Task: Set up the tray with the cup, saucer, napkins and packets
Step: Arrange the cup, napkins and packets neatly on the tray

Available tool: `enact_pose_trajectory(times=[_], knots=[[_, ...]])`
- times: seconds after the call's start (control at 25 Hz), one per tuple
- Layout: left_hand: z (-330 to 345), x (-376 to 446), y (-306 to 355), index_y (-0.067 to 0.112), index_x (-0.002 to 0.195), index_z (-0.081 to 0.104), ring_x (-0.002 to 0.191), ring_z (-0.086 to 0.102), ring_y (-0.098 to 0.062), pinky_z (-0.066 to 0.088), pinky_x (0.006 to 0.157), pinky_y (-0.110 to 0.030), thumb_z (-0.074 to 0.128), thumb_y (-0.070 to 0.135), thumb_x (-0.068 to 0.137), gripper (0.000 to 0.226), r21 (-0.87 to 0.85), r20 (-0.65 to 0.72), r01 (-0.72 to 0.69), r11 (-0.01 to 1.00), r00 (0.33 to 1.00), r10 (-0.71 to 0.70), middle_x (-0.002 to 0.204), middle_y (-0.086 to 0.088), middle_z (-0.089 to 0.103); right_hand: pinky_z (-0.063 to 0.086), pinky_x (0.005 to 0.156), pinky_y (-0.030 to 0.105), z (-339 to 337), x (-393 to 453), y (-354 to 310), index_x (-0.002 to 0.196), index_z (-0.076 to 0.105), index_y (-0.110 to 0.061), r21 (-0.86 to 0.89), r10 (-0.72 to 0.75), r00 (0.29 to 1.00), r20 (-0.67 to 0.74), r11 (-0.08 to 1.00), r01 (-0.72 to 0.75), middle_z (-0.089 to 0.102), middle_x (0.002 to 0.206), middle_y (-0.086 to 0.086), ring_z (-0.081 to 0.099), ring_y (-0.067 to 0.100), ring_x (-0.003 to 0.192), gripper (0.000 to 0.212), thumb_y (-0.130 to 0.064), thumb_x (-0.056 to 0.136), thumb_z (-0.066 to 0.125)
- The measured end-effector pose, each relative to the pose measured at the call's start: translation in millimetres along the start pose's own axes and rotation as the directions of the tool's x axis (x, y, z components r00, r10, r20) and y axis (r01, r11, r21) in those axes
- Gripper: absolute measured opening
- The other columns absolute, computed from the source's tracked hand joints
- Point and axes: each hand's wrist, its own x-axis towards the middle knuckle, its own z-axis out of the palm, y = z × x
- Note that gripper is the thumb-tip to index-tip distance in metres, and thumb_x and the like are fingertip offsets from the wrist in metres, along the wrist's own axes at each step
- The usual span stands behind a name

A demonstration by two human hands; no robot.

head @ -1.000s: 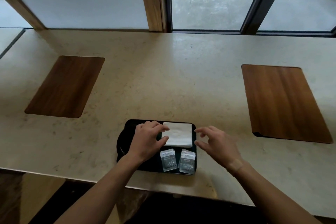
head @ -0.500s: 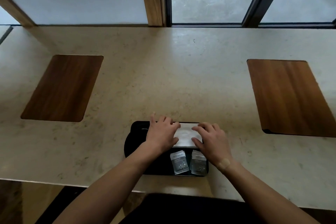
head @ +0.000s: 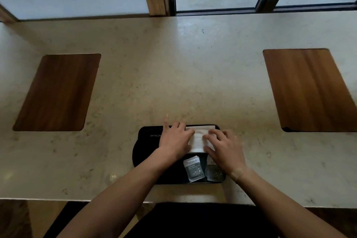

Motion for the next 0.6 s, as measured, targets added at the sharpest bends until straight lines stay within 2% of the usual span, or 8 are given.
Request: enact_pose_trajectory(times=[0.6], knots=[[-9.5,4.6,10.7,0.029,0.129,0.048,0.129,0.040,-0.032,-0.006,0.111,-0.066,0.057,0.041,0.088,0.044,-0.004,0.036,-0.022,1.000,0.999,0.022,0.131,-0.009,0.049,0.044,0.069,0.039,1.2,-1.3,12.9,0.108,0.063,-0.030,-0.043,0.007,1.000,0.015,0.999,-0.007,0.062,0.122,-0.002,0.052,0.028,0.096,0.034,-0.044,0.078,0.070]])
